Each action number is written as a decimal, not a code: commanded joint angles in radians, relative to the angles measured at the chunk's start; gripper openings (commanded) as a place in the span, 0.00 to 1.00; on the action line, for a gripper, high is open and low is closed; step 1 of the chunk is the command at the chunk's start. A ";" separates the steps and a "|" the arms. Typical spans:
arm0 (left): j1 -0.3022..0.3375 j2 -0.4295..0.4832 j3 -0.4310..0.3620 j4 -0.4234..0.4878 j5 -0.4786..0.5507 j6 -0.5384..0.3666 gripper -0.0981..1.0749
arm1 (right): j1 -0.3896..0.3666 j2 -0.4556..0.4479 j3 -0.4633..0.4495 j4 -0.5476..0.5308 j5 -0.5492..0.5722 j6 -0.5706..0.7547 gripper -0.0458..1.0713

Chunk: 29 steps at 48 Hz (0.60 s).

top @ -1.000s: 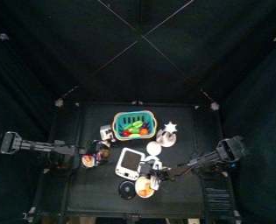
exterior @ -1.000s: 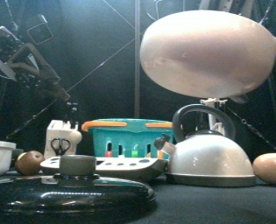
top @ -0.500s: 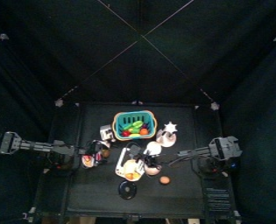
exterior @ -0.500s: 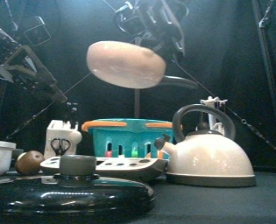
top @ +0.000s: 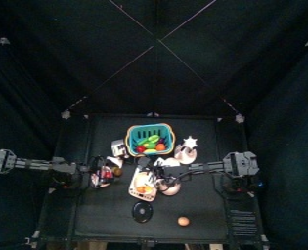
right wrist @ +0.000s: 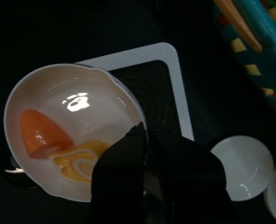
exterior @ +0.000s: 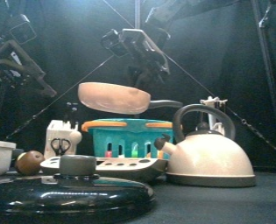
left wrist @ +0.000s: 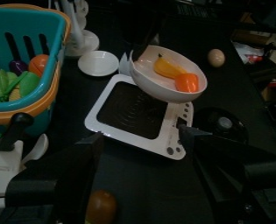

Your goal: Place pan onto stove

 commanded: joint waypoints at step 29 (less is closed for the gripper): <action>0.017 -0.002 -0.006 0.009 0.054 0.006 0.94 | -0.150 0.106 -0.081 0.235 0.000 -0.224 0.45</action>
